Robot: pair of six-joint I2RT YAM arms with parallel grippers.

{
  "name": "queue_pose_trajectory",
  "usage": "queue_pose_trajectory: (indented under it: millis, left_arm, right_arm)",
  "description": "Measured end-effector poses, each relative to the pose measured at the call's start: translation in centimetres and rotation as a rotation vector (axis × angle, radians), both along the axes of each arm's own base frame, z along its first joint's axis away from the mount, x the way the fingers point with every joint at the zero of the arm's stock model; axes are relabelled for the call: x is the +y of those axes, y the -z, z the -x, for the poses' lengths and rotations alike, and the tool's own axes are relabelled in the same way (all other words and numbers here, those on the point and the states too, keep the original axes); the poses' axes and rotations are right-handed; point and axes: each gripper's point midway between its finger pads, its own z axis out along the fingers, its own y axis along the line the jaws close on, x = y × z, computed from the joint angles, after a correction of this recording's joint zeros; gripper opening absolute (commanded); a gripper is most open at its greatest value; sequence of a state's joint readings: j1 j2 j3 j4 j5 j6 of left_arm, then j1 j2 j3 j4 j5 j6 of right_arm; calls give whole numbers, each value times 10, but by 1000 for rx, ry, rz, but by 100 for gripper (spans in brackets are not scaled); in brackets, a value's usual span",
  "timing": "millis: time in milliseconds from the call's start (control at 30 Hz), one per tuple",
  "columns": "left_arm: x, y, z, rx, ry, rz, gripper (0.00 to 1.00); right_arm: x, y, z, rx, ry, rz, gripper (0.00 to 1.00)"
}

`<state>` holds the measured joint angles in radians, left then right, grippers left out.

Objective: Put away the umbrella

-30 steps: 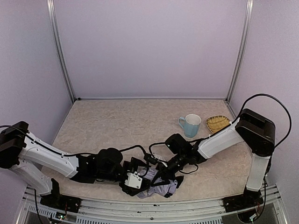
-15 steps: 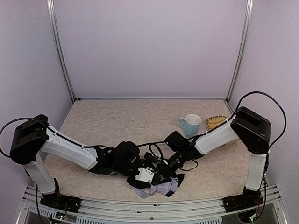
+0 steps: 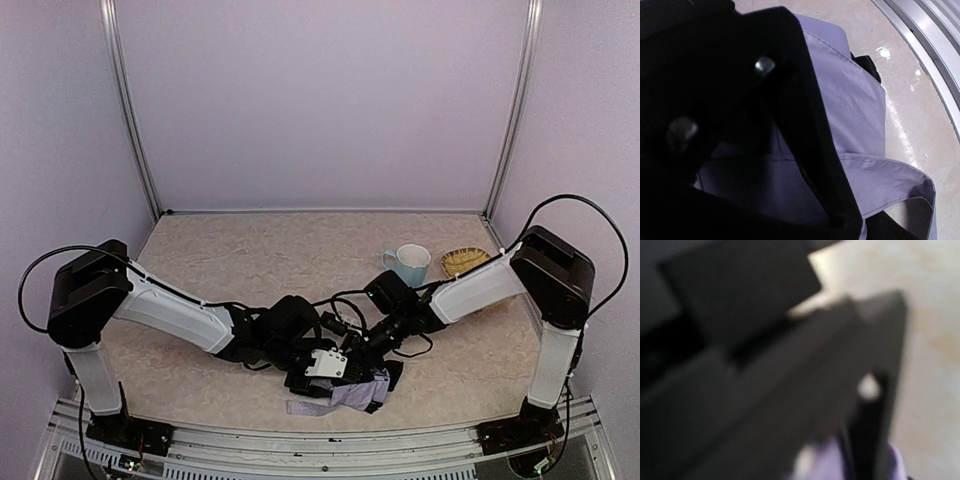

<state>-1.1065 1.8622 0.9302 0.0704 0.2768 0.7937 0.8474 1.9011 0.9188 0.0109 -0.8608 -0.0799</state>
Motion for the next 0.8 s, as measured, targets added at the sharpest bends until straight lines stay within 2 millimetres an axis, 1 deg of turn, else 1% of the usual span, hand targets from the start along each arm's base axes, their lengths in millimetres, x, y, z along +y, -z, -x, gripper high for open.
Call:
queue_pose_trajectory:
  millis: [100, 167, 233, 300, 433, 467, 500, 567, 667, 767, 800]
  left_arm:
    - [0, 1, -1, 30, -20, -10, 69]
    - [0, 2, -1, 47, -28, -13, 62]
    - [0, 3, 0, 63, -34, -17, 51]
    - [0, 5, 2, 78, -33, -19, 47]
    - [1, 7, 3, 102, -36, -19, 33]
    - [1, 7, 2, 105, -36, -17, 27]
    - [1, 7, 2, 112, -40, -17, 19]
    - [0, 7, 2, 116, -43, -16, 0]
    - [-3, 7, -1, 120, -60, -11, 0]
    - [-4, 7, -6, 117, -93, 0, 0]
    - [-4, 6, -7, 116, -105, 4, 0]
  right_arm:
    - [-10, -6, -9, -44, 65, 15, 91]
    - [-19, -15, -15, -78, 111, 17, 92]
    - [-26, -24, -17, -111, 146, 10, 93]
    - [-31, -31, -19, -139, 173, 6, 94]
    - [-39, -36, -18, -154, 215, 10, 94]
    - [-41, -37, -18, -153, 226, 12, 94]
    - [-43, -38, -17, -154, 235, 12, 93]
    - [-46, -43, -17, -158, 258, 7, 92]
    - [-50, -54, -20, -169, 312, -1, 89]
    - [-57, -68, -26, -183, 394, -7, 88]
    - [-60, -74, -27, -190, 431, -6, 87]
